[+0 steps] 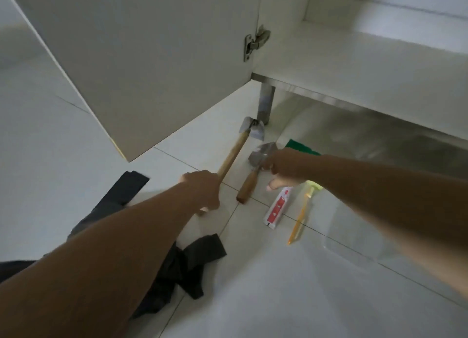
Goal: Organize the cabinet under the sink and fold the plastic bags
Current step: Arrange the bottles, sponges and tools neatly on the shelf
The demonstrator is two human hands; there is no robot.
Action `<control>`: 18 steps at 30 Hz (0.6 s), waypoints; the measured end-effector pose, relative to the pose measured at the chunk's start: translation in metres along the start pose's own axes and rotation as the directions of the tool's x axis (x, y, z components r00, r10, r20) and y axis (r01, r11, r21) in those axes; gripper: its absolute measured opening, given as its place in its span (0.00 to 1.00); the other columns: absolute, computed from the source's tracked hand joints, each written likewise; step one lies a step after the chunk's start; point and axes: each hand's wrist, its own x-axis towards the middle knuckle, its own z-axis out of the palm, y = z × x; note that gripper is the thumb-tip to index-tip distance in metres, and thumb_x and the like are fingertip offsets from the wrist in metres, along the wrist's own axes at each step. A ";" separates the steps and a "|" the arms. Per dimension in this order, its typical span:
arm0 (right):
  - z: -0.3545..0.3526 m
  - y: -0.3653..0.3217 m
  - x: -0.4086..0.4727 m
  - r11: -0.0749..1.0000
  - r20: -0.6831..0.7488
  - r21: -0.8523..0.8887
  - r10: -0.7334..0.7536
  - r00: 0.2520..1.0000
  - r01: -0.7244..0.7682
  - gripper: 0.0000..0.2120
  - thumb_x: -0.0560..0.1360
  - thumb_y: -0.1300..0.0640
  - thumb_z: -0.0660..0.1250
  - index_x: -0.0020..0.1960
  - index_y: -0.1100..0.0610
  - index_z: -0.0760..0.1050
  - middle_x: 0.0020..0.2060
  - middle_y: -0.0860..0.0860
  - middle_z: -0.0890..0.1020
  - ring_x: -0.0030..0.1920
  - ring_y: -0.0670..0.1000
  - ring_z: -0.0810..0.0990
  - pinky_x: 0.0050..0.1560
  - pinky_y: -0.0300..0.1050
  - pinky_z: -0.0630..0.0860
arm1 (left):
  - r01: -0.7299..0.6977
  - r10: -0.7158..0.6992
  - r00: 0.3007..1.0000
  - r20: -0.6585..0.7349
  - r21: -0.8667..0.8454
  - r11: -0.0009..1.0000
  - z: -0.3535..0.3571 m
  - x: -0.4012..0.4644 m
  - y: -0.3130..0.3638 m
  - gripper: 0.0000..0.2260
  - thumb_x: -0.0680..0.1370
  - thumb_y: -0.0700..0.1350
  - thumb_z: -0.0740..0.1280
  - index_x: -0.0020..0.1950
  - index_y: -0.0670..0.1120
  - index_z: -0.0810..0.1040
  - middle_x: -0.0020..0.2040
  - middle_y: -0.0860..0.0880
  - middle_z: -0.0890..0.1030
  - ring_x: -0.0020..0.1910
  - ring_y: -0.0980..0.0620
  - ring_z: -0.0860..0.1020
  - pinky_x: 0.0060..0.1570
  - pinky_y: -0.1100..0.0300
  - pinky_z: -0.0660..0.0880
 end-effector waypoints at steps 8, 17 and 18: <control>0.002 0.077 -0.086 0.912 -0.052 0.224 0.362 0.931 -0.342 0.29 0.72 0.48 0.73 0.70 0.53 0.71 0.63 0.51 0.77 0.59 0.53 0.76 0.54 0.41 0.72 | -0.318 0.315 0.947 0.063 0.059 0.946 -0.036 0.036 0.086 0.19 0.77 0.49 0.69 0.64 0.43 0.74 0.61 0.45 0.78 0.58 0.47 0.78 0.49 0.60 0.73; 0.047 0.148 -0.244 0.682 0.045 0.303 0.687 0.725 -0.666 0.22 0.72 0.47 0.74 0.64 0.48 0.75 0.58 0.48 0.80 0.56 0.50 0.78 0.54 0.43 0.74 | -0.558 0.553 0.830 0.078 0.082 0.826 -0.028 0.019 0.219 0.17 0.76 0.47 0.69 0.63 0.44 0.75 0.58 0.46 0.77 0.55 0.47 0.78 0.48 0.58 0.75; 0.055 0.158 -0.255 0.664 0.067 0.268 0.710 0.701 -0.699 0.24 0.72 0.44 0.73 0.65 0.50 0.75 0.58 0.47 0.79 0.57 0.50 0.77 0.55 0.43 0.73 | -0.577 0.571 0.816 0.088 0.064 0.814 -0.026 0.015 0.231 0.18 0.76 0.47 0.69 0.65 0.44 0.74 0.60 0.46 0.77 0.57 0.46 0.77 0.51 0.57 0.75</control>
